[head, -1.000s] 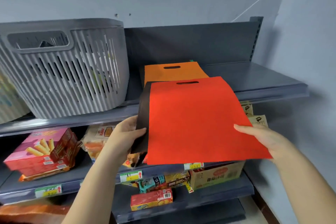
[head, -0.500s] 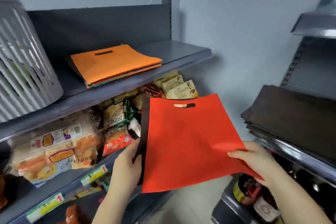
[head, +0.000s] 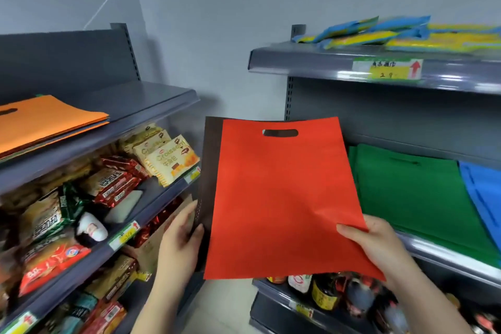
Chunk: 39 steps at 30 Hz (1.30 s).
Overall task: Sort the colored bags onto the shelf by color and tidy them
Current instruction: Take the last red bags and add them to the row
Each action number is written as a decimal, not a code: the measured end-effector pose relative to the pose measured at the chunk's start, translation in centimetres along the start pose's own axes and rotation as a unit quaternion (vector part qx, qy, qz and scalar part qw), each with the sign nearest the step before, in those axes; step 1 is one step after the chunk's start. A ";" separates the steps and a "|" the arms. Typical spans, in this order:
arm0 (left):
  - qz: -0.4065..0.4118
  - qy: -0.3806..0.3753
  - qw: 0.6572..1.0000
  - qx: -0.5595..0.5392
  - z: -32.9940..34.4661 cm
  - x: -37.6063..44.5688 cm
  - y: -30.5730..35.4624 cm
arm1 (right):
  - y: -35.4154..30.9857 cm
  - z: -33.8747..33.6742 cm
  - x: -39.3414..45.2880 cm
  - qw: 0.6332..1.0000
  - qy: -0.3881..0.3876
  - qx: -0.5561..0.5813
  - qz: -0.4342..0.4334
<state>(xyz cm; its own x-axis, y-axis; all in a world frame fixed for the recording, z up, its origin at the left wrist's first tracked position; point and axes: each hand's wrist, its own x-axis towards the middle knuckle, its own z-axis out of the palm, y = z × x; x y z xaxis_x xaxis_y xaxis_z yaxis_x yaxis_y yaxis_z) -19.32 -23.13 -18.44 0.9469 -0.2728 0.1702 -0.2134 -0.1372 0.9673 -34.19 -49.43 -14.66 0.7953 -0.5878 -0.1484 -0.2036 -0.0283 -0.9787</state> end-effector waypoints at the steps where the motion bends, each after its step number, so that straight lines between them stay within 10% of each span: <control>1: 0.001 -0.001 1.000 -0.002 1.2 0.0 0.7 | 0.1 -1.1 -0.1 1.000 0.007 0.003 0.005; 22: 0.000 -0.061 0.997 -0.042 11.6 10.5 1.5 | 1.4 -10.0 5.9 0.988 0.131 0.084 0.011; 32: -0.001 -0.105 0.985 0.135 13.5 21.3 -0.5 | 2.0 -9.6 10.8 0.963 0.250 0.100 -0.006; 39: 0.113 -0.116 0.904 0.395 15.5 22.9 -0.8 | 2.6 -9.6 11.1 0.954 0.279 0.113 0.004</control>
<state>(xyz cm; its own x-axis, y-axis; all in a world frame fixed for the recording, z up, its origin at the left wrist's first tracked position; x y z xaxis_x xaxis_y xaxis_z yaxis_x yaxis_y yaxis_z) -1.18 -44.02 -18.18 0.8008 -0.5594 0.2141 -0.5877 -0.6647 0.4614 -31.41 -63.80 -17.44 0.3535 -0.9279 -0.1185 -0.0299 0.1154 -0.9929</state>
